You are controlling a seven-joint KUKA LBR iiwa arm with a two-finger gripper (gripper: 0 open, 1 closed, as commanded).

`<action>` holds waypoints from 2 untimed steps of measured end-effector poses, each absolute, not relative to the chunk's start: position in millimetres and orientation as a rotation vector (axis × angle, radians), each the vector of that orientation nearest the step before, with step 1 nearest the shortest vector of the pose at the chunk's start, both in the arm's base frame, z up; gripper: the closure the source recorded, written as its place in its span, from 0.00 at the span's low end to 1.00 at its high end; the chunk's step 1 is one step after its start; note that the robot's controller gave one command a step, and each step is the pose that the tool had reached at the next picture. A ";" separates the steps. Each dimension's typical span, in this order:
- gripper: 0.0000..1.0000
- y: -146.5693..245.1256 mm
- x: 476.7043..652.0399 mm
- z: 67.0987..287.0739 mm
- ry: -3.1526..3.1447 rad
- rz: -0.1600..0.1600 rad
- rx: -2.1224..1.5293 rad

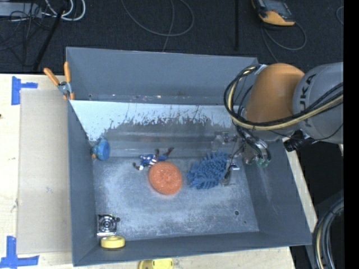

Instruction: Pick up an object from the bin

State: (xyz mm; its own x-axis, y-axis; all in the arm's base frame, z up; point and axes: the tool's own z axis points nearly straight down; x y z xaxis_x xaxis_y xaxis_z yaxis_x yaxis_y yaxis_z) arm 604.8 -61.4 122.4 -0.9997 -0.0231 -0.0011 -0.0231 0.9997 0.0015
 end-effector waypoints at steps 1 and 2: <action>1.00 -39.0 579.8 97.6 3.141 0.001 -0.013; 1.00 -38.9 579.8 97.5 3.140 0.001 -0.014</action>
Offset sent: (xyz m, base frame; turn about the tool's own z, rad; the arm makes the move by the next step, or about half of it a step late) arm 0.0000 0.0000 0.0000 0.0000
